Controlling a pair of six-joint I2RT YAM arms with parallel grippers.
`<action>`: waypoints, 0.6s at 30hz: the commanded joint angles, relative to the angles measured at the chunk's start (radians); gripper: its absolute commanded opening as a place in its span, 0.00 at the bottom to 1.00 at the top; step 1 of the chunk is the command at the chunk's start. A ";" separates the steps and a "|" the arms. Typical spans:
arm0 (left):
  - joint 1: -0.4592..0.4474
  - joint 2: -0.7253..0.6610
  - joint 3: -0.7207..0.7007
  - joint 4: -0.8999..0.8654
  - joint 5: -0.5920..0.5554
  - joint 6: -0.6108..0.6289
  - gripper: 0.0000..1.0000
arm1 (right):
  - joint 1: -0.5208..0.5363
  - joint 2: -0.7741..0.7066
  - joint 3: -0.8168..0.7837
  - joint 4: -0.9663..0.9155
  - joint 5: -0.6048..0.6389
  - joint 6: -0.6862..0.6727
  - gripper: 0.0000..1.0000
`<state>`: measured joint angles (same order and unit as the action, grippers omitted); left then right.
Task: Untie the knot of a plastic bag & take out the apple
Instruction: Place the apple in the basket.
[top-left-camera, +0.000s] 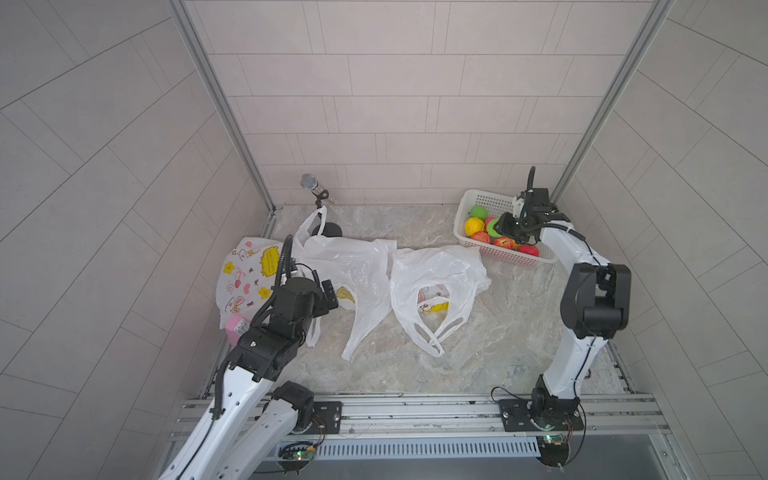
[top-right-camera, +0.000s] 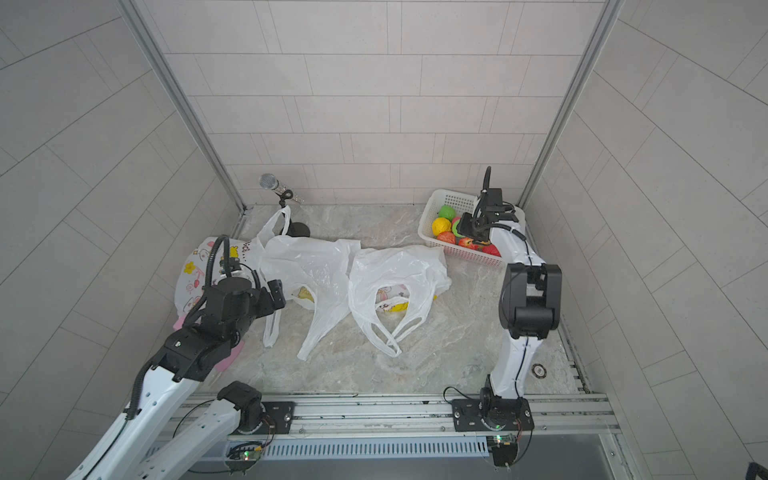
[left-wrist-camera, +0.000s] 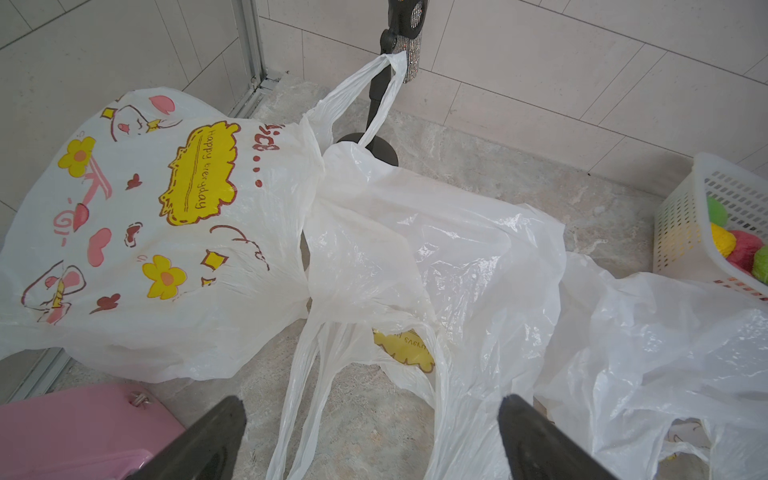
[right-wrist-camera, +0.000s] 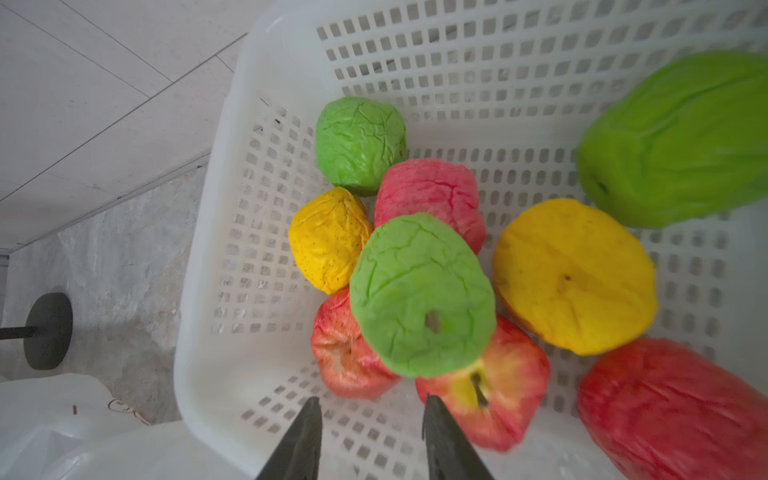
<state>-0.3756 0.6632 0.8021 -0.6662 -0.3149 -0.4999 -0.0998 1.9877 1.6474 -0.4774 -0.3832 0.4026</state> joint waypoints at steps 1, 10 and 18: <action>0.013 -0.018 0.012 -0.022 0.005 -0.002 1.00 | 0.005 0.136 0.160 -0.115 -0.023 0.018 0.40; 0.036 0.023 0.044 -0.092 -0.048 0.042 1.00 | -0.004 0.217 0.294 -0.102 0.017 0.122 0.29; 0.069 0.011 -0.001 -0.038 -0.008 0.038 1.00 | 0.051 -0.094 0.082 -0.071 0.007 0.021 0.38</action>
<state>-0.3206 0.6701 0.8127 -0.7197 -0.3294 -0.4656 -0.0708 2.0686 1.7912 -0.5495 -0.3847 0.4671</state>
